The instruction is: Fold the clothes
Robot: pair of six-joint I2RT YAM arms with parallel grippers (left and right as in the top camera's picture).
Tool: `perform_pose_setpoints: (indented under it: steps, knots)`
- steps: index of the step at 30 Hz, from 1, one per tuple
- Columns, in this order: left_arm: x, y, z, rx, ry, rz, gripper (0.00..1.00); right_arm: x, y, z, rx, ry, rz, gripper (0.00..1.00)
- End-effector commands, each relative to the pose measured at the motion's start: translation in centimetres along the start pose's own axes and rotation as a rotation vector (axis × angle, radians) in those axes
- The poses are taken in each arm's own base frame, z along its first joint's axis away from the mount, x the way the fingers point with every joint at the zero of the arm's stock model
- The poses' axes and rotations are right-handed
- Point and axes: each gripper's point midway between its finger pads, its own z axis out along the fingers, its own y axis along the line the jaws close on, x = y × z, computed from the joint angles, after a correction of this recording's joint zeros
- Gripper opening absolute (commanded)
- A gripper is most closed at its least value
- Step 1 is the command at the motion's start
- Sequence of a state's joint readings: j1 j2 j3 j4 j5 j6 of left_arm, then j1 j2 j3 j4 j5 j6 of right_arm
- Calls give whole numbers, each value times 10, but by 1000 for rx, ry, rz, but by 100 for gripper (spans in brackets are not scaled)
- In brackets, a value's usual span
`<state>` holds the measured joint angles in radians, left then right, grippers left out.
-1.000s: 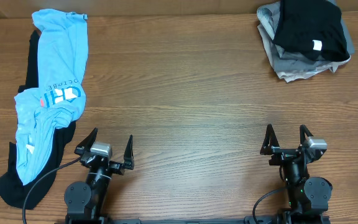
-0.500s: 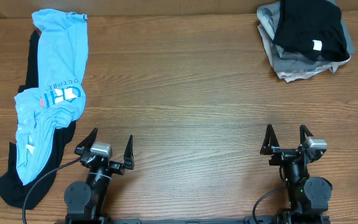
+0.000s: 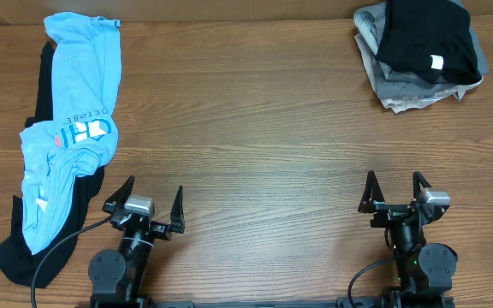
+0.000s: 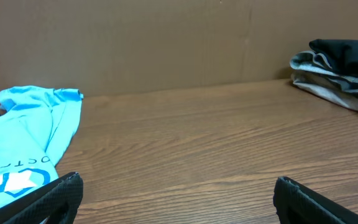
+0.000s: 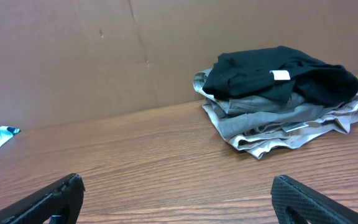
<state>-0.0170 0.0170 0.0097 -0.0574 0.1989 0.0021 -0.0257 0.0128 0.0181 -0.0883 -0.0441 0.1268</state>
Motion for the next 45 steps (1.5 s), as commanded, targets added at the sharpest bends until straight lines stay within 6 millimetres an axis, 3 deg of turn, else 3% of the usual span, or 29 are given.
perform_pose_setpoints:
  steps: [1,19,23,27,31,37,45]
  knots:
    - [1,2,0,-7,-2,-6,100,1,-2,0,10,-8,3,100]
    - [0,3,0,-10,-5,-5,100,-1,-2,0,9,-14,3,100]
    - [-6,2,0,-7,-31,-11,100,-18,18,-2,-99,-78,-6,100]
    - [-34,0,-4,5,-117,-34,100,-32,38,-6,-212,-127,-23,100]
    - [-63,-2,-13,2,-139,-1,100,-47,46,-11,-244,-143,-29,100]
    - [-105,-2,-22,-9,-99,50,100,-94,61,-24,-276,-195,-43,100]
    - [-147,1,-8,-4,93,14,100,-146,81,-19,-317,-89,-34,100]
